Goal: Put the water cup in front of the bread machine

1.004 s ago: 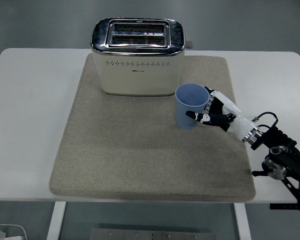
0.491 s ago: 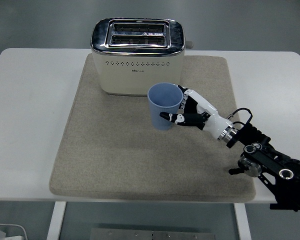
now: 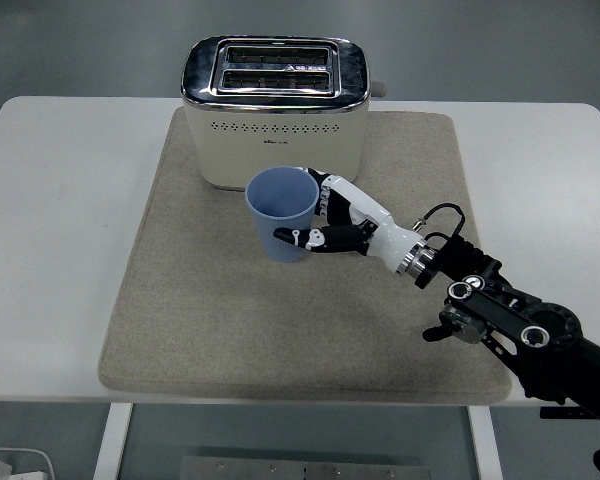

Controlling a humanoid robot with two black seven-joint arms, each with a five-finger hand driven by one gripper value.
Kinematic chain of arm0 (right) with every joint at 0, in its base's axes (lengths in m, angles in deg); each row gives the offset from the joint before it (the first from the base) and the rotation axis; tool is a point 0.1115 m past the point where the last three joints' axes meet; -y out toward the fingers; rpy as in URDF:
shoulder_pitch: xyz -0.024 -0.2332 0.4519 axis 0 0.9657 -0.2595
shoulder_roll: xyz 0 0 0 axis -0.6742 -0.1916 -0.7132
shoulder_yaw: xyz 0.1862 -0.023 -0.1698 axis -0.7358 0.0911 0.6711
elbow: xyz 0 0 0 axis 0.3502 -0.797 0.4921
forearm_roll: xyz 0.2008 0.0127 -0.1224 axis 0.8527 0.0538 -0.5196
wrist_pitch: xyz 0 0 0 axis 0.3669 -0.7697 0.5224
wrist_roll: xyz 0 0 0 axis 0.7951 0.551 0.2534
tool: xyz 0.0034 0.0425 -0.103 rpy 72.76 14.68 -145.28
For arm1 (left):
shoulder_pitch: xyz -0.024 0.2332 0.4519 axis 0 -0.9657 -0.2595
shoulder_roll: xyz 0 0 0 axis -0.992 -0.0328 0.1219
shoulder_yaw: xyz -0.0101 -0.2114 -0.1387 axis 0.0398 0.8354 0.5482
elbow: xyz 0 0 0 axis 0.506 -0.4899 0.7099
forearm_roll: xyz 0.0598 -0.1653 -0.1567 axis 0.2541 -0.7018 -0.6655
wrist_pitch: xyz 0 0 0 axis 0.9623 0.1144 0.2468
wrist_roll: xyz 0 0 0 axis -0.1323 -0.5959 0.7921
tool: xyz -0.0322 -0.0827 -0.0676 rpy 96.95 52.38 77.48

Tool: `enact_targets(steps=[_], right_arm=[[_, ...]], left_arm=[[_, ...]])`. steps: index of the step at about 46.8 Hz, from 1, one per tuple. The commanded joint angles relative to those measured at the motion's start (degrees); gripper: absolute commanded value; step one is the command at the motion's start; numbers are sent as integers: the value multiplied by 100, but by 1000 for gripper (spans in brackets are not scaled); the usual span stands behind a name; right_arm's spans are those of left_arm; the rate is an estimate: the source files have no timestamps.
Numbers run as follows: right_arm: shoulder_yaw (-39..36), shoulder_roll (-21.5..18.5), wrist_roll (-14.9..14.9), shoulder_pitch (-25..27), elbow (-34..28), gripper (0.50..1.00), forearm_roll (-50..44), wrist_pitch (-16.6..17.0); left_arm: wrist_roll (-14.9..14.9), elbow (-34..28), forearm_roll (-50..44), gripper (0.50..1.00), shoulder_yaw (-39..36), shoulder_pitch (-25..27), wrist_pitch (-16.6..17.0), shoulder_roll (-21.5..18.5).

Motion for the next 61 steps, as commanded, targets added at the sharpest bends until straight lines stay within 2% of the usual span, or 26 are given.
enact_targets(steps=[1, 26, 40, 61], right_arm=[[47, -11, 1, -64, -15, 670, 0, -71], [187, -494, 1, -372, -683, 674, 0, -80], [302, -512, 1, -477, -999, 678, 0, -88], [381, -512, 1, -486, -1105, 678, -9, -150]], left_arm=[[0, 0, -1, 1000, 0, 1, 0, 0], [0, 0, -1, 1000, 0, 1, 0, 0], [0, 0, -1, 1000, 0, 1, 0, 0], [0, 9, -1, 1000, 0, 1, 0, 0]])
